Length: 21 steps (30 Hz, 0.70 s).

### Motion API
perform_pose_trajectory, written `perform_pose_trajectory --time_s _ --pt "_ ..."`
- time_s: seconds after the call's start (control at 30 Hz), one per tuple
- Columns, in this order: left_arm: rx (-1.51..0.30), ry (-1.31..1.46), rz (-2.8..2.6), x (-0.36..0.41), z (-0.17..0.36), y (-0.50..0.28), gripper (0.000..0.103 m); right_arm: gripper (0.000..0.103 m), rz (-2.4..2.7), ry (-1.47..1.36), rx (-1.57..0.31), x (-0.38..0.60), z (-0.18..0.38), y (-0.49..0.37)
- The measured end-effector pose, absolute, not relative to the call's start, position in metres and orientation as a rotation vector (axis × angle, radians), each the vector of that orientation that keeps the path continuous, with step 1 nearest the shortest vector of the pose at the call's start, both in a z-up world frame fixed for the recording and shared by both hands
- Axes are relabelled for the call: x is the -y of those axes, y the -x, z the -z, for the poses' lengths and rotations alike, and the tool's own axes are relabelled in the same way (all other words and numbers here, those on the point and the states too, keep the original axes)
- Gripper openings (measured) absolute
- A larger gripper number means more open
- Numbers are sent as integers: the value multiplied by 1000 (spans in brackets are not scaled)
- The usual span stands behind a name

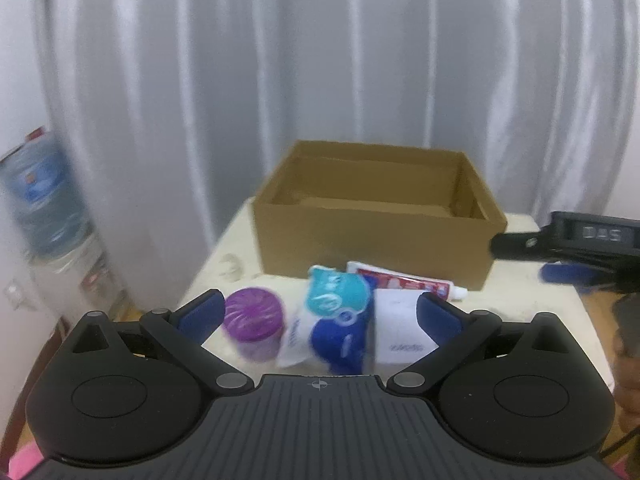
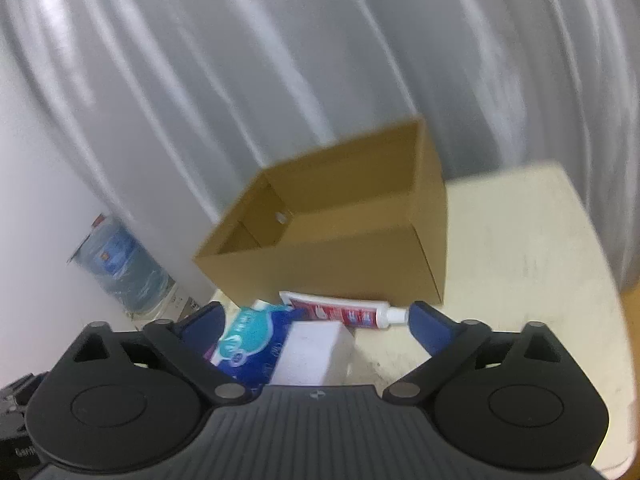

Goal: Organize objects
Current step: 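Lower the right gripper over the purple jar and close on its lid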

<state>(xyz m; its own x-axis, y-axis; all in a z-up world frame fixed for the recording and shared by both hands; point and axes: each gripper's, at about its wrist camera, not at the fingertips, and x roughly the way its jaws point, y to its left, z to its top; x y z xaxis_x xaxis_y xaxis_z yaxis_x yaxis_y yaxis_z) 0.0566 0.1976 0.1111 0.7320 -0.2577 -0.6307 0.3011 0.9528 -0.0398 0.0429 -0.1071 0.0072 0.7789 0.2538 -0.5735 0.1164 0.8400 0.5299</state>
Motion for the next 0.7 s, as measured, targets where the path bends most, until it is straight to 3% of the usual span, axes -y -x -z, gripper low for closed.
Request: perform_pose_trajectory --time_s 0.1,0.37,0.6,0.7 --pt "-715 -83 367 -186 -102 -73 101 81 -39 -626 -751 115 7 -55" --pt "-740 -111 378 -177 -86 -78 100 77 -71 -619 -792 119 6 -58" --pt "-734 -111 170 -220 -85 -74 99 72 -331 -481 -762 53 -18 -82" --pt "-770 -61 127 -240 -76 -84 89 69 -450 -445 -770 18 -25 -101"
